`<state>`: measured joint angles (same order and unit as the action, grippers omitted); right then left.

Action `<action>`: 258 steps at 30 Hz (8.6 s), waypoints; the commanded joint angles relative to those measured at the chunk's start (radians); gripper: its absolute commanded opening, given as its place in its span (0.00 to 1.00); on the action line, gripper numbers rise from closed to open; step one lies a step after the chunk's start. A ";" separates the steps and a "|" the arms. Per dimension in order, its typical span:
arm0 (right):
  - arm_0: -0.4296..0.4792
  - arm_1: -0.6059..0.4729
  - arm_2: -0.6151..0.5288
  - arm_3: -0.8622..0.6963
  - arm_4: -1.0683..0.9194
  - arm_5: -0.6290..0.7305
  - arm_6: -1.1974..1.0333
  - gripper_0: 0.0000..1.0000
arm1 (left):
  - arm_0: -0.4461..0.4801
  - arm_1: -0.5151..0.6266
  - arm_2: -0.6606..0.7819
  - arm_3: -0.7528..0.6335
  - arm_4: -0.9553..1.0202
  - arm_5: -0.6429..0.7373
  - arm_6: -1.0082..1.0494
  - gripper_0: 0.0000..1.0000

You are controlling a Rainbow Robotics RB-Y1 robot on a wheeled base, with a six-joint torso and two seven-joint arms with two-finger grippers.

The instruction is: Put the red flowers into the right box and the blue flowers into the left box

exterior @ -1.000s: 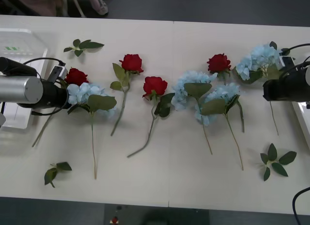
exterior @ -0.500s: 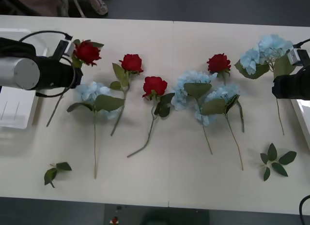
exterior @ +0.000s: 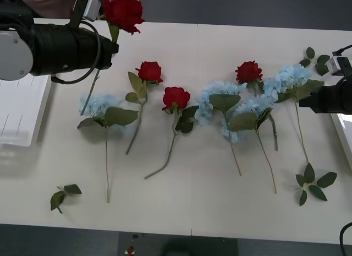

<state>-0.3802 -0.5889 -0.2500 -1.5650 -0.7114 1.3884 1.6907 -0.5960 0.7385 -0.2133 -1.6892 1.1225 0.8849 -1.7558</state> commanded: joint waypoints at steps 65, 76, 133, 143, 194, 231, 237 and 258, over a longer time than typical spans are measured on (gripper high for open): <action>-0.350 0.196 0.015 0.172 -0.755 0.020 0.876 0.54 | -0.185 -0.488 -0.133 0.022 0.079 -0.411 0.088 0.00; -0.350 0.202 0.028 0.172 -0.757 0.021 0.848 0.00 | -0.185 -0.488 -0.133 0.022 0.079 -0.411 0.088 0.00; -0.074 -0.212 -0.353 0.172 -0.706 0.274 0.630 0.00 | 0.050 -0.156 -0.046 -0.198 0.276 -0.101 0.098 1.00; 0.100 -0.358 -0.403 0.172 -0.384 0.110 0.465 0.00 | 0.312 -0.011 0.218 -0.357 0.341 0.364 0.114 1.00; -0.180 -0.200 -0.164 0.339 -0.177 0.093 0.337 1.00 | 0.053 -0.119 -0.156 0.307 -0.300 0.190 0.297 1.00; -0.213 0.103 -0.014 0.480 0.176 -0.112 0.150 1.00 | 0.041 0.233 0.095 -0.099 -0.242 0.622 0.300 0.00; -0.213 0.103 -0.011 0.508 0.181 -0.129 0.164 1.00 | 0.042 0.326 0.245 -0.007 -0.286 0.671 0.179 0.00; -0.213 0.103 0.037 0.546 0.178 -0.187 0.168 0.00 | 0.042 0.354 0.203 0.497 -0.394 0.140 -0.080 0.69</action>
<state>-0.5921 -0.4908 -0.2033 -1.0052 -0.5330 1.2045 1.8424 -0.5461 1.0629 -0.0094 -1.1788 0.7361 1.0445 -1.8129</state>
